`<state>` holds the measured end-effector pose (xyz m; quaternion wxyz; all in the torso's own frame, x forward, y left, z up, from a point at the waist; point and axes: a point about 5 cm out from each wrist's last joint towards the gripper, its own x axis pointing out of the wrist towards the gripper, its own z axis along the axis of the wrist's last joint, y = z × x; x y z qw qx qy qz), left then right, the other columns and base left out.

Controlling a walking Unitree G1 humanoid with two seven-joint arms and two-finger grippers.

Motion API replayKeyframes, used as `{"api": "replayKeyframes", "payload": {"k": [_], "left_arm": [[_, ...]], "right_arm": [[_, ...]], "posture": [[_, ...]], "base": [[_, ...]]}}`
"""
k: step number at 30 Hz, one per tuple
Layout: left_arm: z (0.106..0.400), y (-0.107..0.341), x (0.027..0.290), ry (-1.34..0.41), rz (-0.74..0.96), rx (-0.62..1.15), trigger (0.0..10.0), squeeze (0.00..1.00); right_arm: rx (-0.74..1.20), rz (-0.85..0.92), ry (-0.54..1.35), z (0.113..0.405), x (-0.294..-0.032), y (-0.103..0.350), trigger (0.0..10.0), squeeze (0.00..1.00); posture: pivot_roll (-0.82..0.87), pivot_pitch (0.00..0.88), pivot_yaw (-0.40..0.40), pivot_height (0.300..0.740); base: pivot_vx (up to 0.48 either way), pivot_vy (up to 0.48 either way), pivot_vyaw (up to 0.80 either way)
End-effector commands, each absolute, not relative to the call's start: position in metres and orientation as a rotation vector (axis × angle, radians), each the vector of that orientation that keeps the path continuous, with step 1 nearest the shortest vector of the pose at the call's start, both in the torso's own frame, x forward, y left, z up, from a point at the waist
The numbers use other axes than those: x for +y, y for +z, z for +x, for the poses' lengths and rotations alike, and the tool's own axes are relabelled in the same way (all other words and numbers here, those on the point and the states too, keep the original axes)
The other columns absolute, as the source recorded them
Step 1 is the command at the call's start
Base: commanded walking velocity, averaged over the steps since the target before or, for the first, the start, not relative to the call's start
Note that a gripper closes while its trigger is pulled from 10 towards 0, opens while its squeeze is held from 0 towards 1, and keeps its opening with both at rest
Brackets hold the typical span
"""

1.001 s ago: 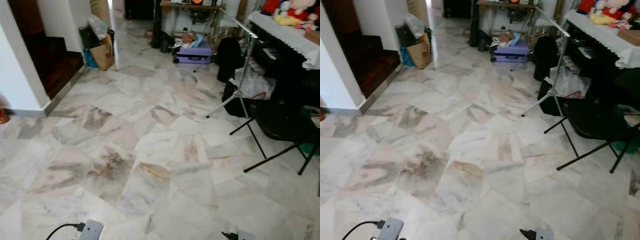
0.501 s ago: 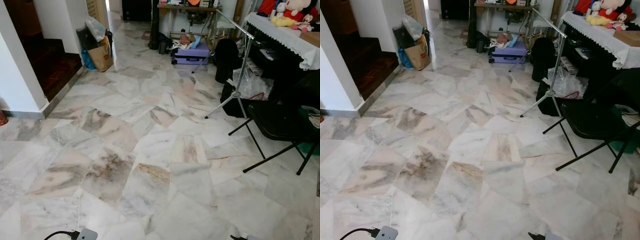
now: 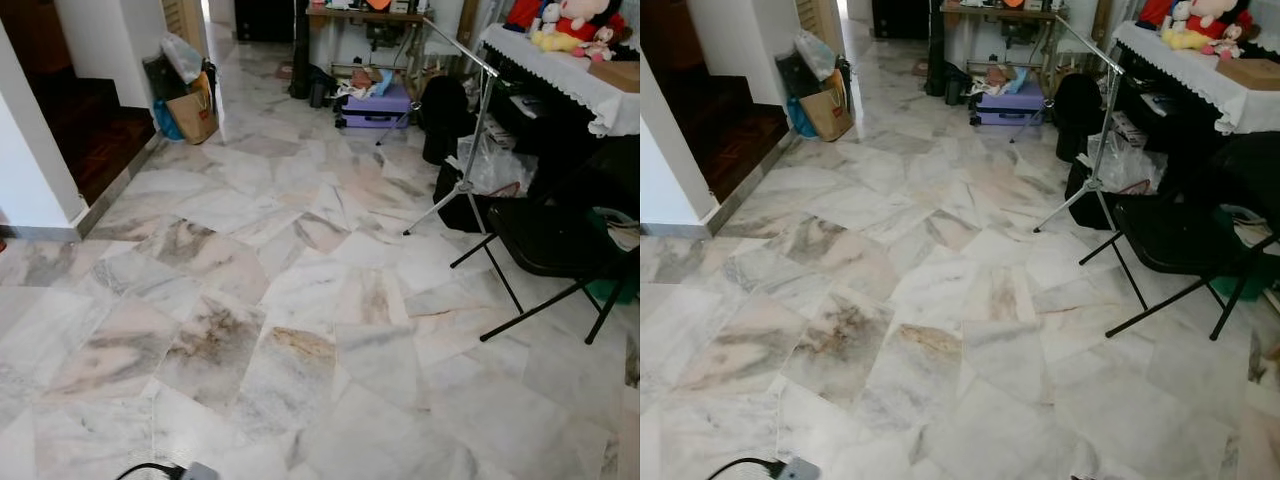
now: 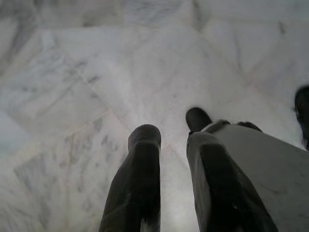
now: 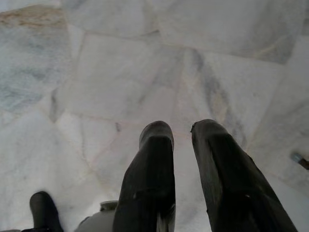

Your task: Setting the table

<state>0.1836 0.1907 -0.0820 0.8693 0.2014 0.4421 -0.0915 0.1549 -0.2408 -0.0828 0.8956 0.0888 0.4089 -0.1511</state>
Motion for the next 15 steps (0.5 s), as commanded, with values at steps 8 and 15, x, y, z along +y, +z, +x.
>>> {"api": "replayKeyframes", "payload": {"k": [8, 15], "left_arm": [[0.19, -0.077, 0.206, -0.156, 0.453, 0.927, 10.0, 0.0], [0.192, -0.077, 0.203, -0.122, 0.402, 0.918, 10.0, 0.0]], "right_arm": [[0.85, 0.221, -0.271, 0.152, -0.218, -0.089, 10.0, 0.0], [0.871, 0.229, -0.235, 0.154, -0.205, -0.091, 10.0, 0.0]], "posture": [[-0.01, 0.081, -0.053, 0.74], [0.03, 0.076, -0.008, 0.74]], "base": [[0.0, 0.0, 0.0], [0.0, 0.0, 0.0]]}}
